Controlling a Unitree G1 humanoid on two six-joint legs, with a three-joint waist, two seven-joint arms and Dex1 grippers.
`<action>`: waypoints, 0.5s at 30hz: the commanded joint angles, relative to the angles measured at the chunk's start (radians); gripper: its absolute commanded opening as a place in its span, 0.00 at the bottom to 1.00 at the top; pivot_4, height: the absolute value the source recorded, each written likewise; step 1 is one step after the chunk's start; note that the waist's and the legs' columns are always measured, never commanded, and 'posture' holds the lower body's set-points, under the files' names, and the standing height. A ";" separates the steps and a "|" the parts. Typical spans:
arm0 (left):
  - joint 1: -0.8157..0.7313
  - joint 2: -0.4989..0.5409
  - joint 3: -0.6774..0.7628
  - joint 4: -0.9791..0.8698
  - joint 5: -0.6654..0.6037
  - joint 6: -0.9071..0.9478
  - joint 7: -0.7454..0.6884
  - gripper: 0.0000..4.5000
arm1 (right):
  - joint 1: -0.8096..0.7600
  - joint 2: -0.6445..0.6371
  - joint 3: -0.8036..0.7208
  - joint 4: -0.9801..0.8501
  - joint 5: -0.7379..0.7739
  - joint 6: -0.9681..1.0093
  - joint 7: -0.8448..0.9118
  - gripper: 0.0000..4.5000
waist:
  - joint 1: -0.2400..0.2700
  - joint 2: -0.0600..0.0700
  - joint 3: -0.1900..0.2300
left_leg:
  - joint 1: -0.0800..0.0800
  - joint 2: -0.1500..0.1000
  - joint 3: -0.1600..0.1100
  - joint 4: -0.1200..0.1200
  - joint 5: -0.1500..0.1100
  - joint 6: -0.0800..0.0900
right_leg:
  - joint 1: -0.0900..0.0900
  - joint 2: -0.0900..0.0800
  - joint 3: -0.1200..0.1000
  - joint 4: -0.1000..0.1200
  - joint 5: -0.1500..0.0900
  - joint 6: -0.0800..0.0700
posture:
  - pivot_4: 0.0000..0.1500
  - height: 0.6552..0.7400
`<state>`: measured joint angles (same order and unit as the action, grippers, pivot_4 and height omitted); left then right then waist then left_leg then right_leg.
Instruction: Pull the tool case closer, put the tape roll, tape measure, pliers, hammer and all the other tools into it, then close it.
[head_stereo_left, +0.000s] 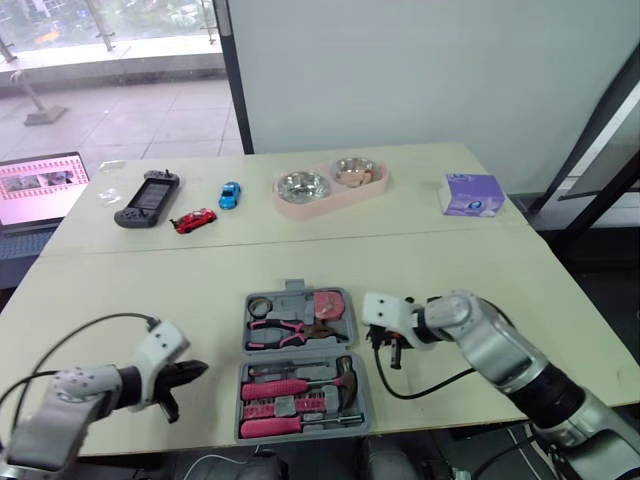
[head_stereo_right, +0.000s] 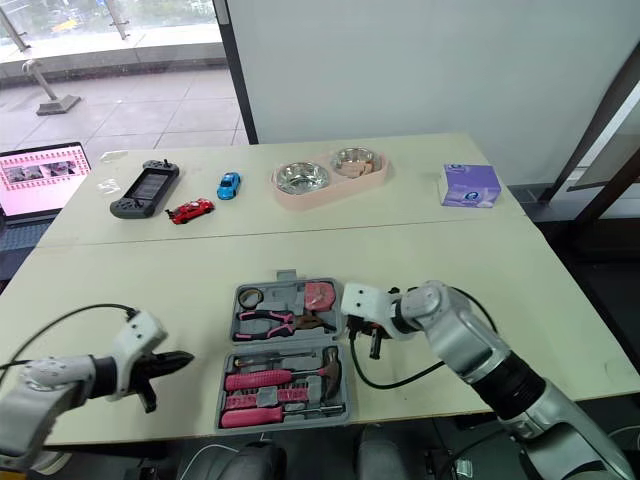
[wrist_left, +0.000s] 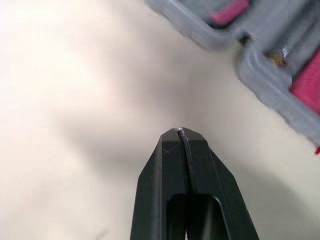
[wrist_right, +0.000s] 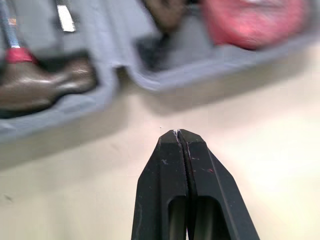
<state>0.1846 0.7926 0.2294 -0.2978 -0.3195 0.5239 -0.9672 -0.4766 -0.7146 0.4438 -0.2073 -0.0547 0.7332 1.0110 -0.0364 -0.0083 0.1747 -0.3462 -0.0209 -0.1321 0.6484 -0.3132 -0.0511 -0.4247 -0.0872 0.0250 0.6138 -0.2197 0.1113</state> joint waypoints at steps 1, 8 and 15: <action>0.044 -0.083 0.037 -0.097 -0.133 -0.200 -0.117 0.00 | 0.010 0.021 -0.087 -0.040 0.077 0.038 0.001 0.01 | 0.001 0.001 0.000 | 0.000 0.000 0.001 0.000 0.000 0.000 | 0.000 -0.001 0.000 -0.001 0.000 0.000 | 1.00 0.95; 0.091 -0.179 -0.169 0.026 -0.067 -0.387 -0.204 0.00 | 0.023 0.108 -0.169 -0.029 0.192 0.134 -0.040 0.01 | 0.001 0.001 0.000 | -0.002 0.000 0.001 0.000 0.000 0.000 | -0.002 0.000 0.000 0.000 0.000 -0.002 | 1.00 0.95; 0.008 -0.208 -0.314 0.306 0.103 -0.614 -0.190 0.00 | -0.002 0.144 -0.194 0.012 0.234 0.176 -0.101 0.06 | 0.017 0.001 0.000 | -0.003 0.000 0.001 0.002 0.000 0.000 | -0.002 0.000 0.000 0.000 0.001 -0.002 | 1.00 0.95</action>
<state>0.1880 0.5818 -0.0683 -0.0190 -0.2505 -0.0430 -1.1553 -0.4548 -0.5800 0.2743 -0.1866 0.1633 0.9087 0.9232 -0.0195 -0.0075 0.1745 -0.3492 -0.0212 -0.1312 0.6500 -0.3130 -0.0510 -0.4274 -0.0871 0.0249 0.6134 -0.2185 0.1097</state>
